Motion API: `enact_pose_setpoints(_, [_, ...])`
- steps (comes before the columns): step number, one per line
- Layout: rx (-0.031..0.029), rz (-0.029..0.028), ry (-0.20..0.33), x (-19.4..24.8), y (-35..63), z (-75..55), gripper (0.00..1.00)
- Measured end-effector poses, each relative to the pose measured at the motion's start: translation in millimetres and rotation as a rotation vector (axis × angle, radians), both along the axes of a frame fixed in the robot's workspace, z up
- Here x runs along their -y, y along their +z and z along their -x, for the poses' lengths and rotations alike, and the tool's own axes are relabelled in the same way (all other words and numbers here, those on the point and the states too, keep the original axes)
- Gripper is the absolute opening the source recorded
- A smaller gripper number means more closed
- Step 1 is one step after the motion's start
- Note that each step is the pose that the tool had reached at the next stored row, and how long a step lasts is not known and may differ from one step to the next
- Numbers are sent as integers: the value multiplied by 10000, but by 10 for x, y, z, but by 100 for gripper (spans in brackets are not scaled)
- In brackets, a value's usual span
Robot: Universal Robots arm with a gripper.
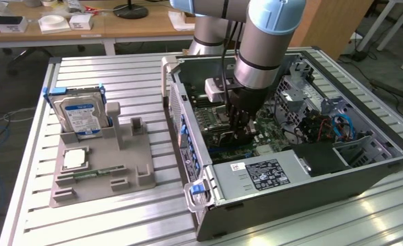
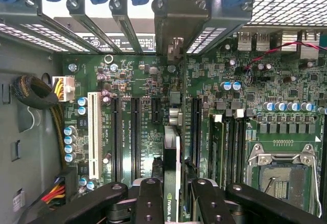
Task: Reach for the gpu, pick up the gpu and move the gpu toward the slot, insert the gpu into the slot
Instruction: 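Insert the gpu into the slot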
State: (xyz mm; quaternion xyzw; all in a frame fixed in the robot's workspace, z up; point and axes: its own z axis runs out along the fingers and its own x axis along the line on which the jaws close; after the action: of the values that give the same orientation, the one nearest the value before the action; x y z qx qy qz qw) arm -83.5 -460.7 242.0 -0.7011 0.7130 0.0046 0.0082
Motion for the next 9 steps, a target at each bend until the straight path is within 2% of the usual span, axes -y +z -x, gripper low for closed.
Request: enact_pose_setpoints(9, [-1, 0, 1, 0, -71, 6, 26])
